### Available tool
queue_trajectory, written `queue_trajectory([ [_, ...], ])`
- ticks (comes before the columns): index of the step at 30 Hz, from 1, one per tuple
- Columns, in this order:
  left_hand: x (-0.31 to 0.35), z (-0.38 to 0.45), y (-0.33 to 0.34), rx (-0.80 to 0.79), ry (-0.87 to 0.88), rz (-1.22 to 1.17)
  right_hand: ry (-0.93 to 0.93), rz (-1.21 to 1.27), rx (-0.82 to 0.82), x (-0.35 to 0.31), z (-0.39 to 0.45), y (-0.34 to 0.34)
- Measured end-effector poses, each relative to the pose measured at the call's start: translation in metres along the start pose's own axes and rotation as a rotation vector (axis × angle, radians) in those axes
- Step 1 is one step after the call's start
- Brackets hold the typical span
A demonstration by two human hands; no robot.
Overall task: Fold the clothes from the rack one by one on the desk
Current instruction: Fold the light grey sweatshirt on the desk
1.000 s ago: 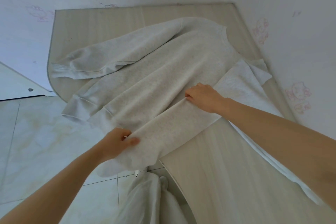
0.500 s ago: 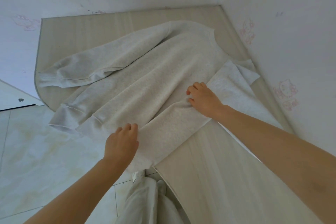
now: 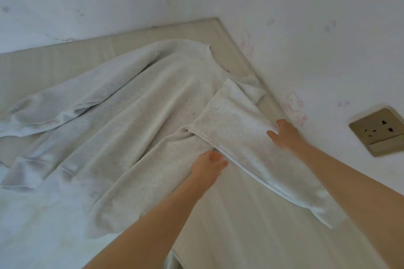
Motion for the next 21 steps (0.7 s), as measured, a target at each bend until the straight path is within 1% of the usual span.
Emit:
queue_trajectory([
  [2, 0.0, 0.004, 0.018, -0.035, -0.05, -0.185, 0.048, 0.162, -0.026, 0.01, 0.008, 0.003],
  [4, 0.003, 0.008, 0.028, -0.07, -0.063, -0.299, 0.073, 0.328, -0.042, 0.011, 0.015, 0.006],
  [6, 0.006, 0.014, 0.034, -0.081, -0.069, -0.368, 0.064, 0.427, -0.058, 0.006, 0.024, 0.008],
  [8, 0.009, 0.02, 0.032, -0.035, -0.062, -0.405, 0.048, 0.517, -0.058, -0.003, 0.03, 0.006],
  [11, 0.021, 0.022, 0.018, 0.079, 0.013, -0.395, 0.053, 0.624, -0.054, -0.015, 0.036, -0.002],
  [15, 0.043, 0.012, -0.008, 0.182, 0.136, -0.275, 0.036, 0.817, -0.136, -0.031, 0.035, -0.008],
  [18, 0.066, 0.003, -0.036, 0.265, 0.235, -0.205, -0.035, 0.949, -0.071, -0.05, 0.033, -0.029],
  [21, 0.085, 0.004, -0.071, 0.322, 0.292, -0.205, -0.141, 0.97, 0.011, -0.081, 0.031, -0.057],
])
Point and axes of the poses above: each hand's wrist, its own z-axis towards the middle knuckle, its own y-axis out of the palm, x = y × z, the point moved 9 cm from there along z, towards the middle knuckle, and after that the axes turned 2 degrees about -y, right-handed, at the moved point
